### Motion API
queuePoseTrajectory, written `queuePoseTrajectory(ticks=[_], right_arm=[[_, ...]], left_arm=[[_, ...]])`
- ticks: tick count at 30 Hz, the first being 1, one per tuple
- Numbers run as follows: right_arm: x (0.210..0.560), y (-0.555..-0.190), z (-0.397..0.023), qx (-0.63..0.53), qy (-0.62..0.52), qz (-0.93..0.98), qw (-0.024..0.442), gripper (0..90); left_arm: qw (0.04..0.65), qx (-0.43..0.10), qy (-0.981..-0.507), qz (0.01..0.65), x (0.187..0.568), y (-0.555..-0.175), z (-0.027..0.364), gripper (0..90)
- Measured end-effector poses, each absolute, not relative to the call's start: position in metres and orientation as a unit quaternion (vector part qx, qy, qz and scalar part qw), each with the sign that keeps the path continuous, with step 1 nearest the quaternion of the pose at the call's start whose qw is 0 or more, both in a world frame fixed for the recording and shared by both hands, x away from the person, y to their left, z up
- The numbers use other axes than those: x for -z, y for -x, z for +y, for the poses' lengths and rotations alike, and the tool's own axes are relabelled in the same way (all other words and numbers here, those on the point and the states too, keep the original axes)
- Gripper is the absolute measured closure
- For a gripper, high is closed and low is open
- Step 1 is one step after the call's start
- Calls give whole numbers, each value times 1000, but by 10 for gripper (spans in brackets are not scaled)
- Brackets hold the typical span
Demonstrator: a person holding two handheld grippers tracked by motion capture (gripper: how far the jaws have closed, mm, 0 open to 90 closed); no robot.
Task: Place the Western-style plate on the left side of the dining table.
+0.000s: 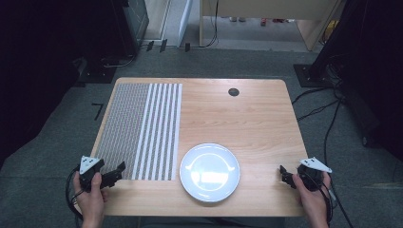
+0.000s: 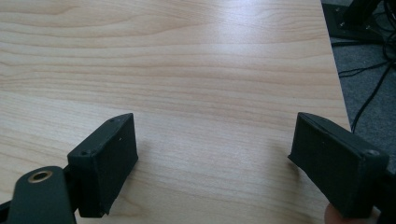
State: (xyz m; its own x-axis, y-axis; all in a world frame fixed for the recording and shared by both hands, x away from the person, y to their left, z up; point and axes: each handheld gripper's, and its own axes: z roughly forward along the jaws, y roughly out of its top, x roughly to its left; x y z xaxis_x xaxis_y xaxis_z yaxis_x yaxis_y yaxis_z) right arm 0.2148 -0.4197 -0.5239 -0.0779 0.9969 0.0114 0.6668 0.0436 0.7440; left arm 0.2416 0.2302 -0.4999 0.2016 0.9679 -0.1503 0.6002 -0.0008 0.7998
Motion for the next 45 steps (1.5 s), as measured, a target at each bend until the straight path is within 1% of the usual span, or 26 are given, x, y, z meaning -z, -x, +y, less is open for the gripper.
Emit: queuePoseTrajectory(ticks=[9, 13, 18, 30, 39, 45], right_arm=[[521, -213, -407, -314, -613, 672, 271, 146], [520, -213, -397, -318, -605, 679, 268, 147], [517, -212, -390, -326, -599, 681, 269, 151], [514, -211, -375, -340, -584, 685, 271, 162], [511, -212, -360, -363, -574, 687, 258, 177], [500, -214, -347, -393, -570, 678, 245, 196]], left_arm=[[409, -218, -682, 566, 498, -241, 209, 132], [426, -210, -681, 557, 495, -239, 202, 132], [429, -204, -689, 547, 496, -238, 193, 132], [447, -193, -696, 528, 495, -236, 183, 132], [453, -182, -700, 521, 494, -232, 174, 132], [454, -175, -709, 511, 494, -233, 161, 132]])
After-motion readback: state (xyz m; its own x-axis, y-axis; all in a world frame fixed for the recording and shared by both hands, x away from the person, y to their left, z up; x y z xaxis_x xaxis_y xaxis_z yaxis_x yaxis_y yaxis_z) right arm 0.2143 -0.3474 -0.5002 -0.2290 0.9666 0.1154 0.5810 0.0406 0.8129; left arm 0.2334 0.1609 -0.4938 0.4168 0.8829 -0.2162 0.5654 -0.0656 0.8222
